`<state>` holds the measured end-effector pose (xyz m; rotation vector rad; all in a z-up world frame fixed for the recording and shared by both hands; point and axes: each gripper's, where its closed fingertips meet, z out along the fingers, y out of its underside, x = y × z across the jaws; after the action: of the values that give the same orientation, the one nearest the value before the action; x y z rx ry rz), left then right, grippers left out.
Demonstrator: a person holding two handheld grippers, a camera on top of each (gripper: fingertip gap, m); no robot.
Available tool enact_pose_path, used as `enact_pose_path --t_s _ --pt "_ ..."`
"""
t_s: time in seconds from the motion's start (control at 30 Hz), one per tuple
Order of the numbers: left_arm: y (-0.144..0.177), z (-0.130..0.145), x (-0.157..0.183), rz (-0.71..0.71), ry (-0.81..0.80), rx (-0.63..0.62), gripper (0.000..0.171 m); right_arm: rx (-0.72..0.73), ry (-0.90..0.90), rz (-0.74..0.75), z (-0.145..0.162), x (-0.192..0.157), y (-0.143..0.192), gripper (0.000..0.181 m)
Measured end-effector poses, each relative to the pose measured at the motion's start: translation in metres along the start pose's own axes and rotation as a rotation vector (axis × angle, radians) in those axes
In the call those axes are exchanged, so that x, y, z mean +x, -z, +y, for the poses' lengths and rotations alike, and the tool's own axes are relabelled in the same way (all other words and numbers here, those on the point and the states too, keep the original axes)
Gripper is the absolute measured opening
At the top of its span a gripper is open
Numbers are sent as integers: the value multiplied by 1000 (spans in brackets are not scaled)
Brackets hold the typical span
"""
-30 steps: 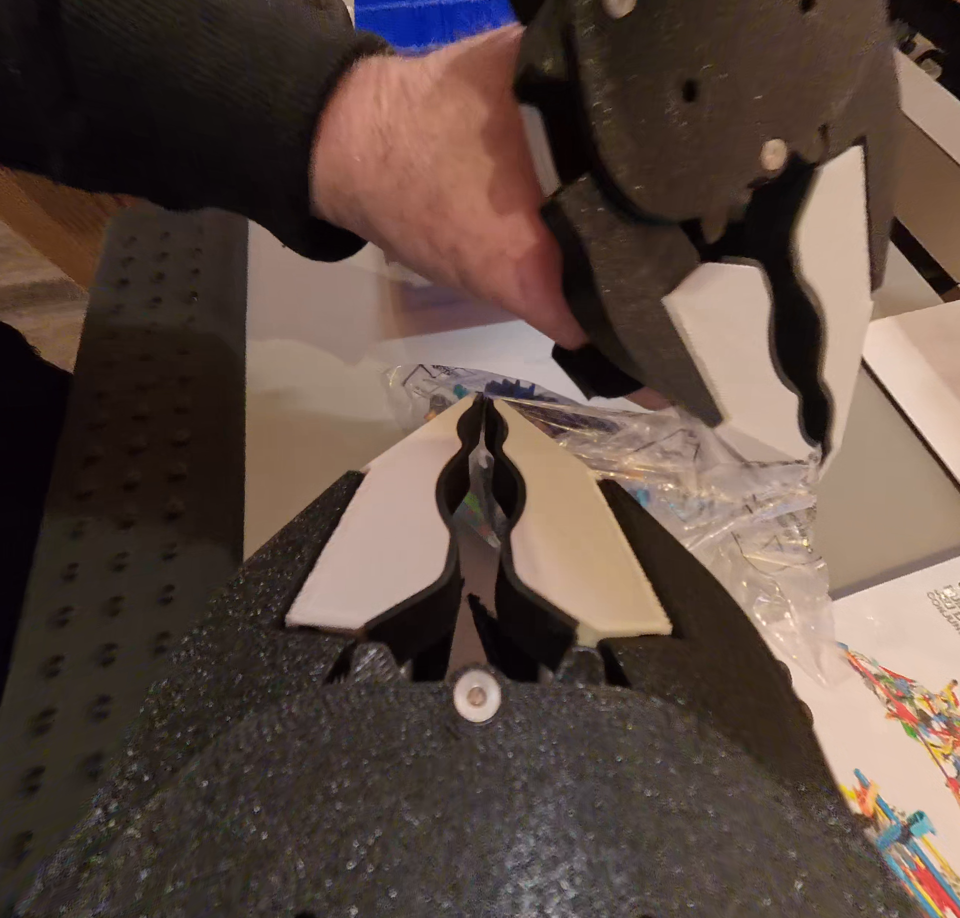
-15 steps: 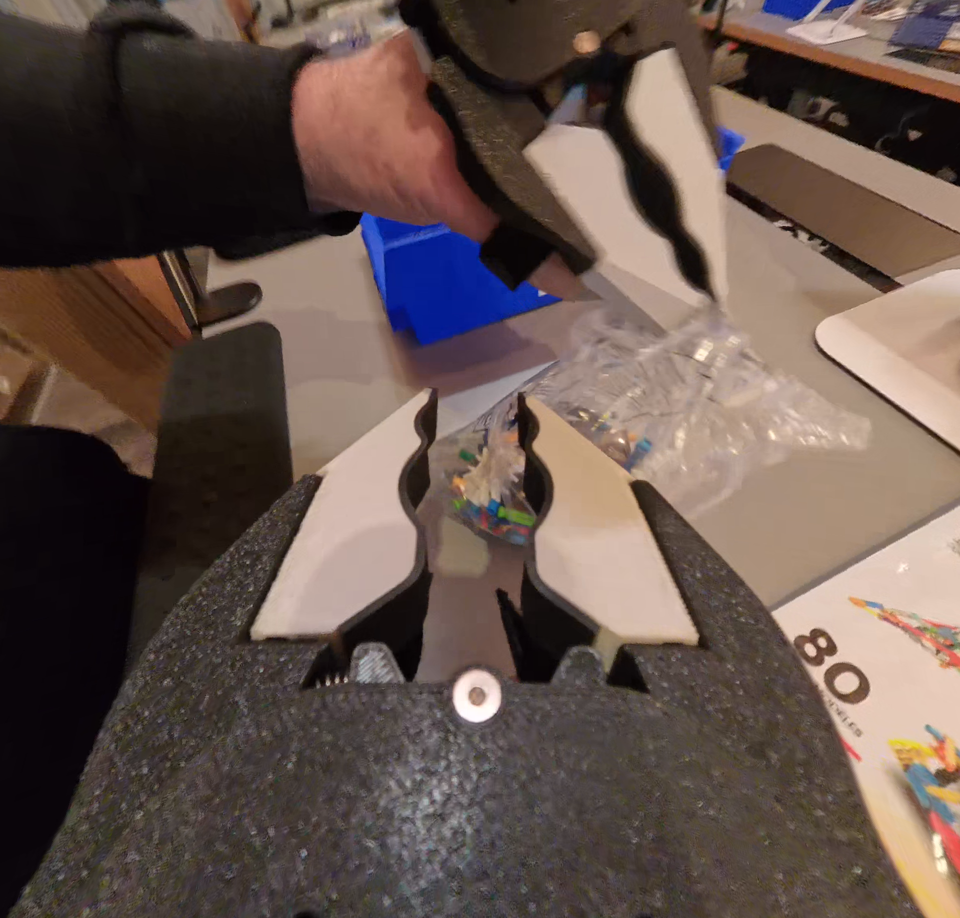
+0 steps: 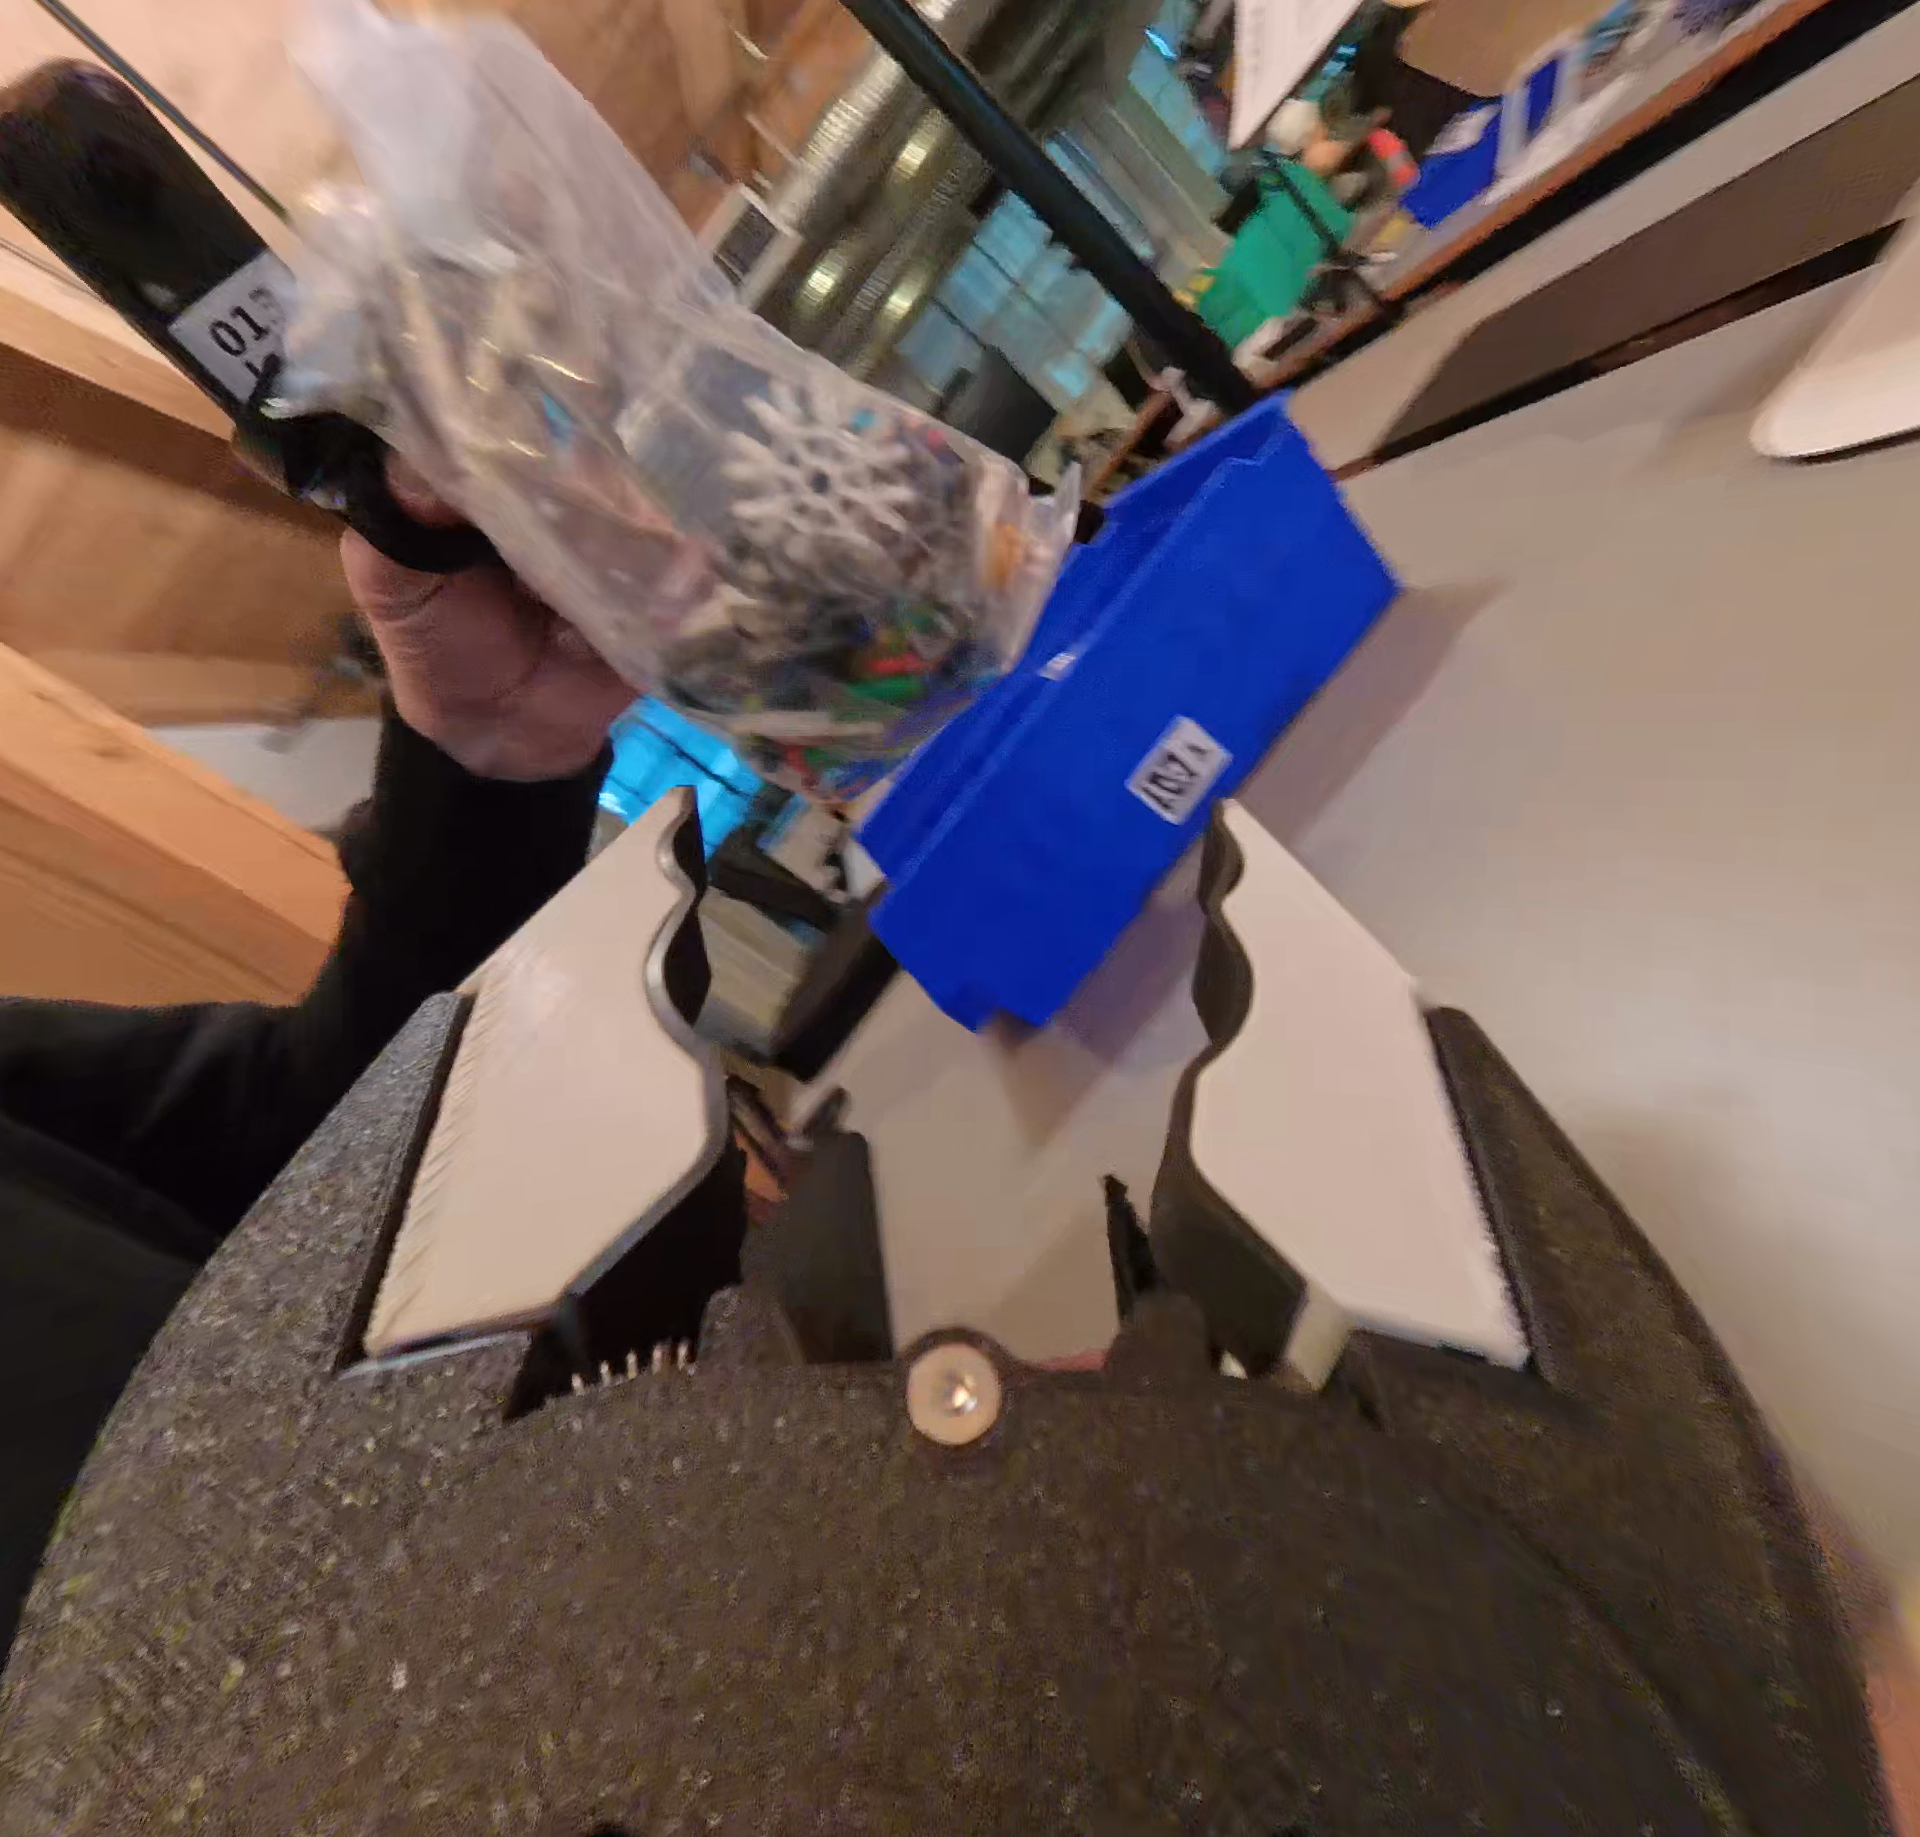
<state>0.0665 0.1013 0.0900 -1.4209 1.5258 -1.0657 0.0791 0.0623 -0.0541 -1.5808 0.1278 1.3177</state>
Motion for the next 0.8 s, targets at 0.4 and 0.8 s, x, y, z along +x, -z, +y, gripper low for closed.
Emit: enact_pose_path --t_s 0.4,0.8 --pt "53 -66 -12 47 203 267 0 316 -201 -692 -56 -92 -58 81" --pt "150 77 -86 -147 486 312 3 -95 56 -340 -41 -51 -159 30"
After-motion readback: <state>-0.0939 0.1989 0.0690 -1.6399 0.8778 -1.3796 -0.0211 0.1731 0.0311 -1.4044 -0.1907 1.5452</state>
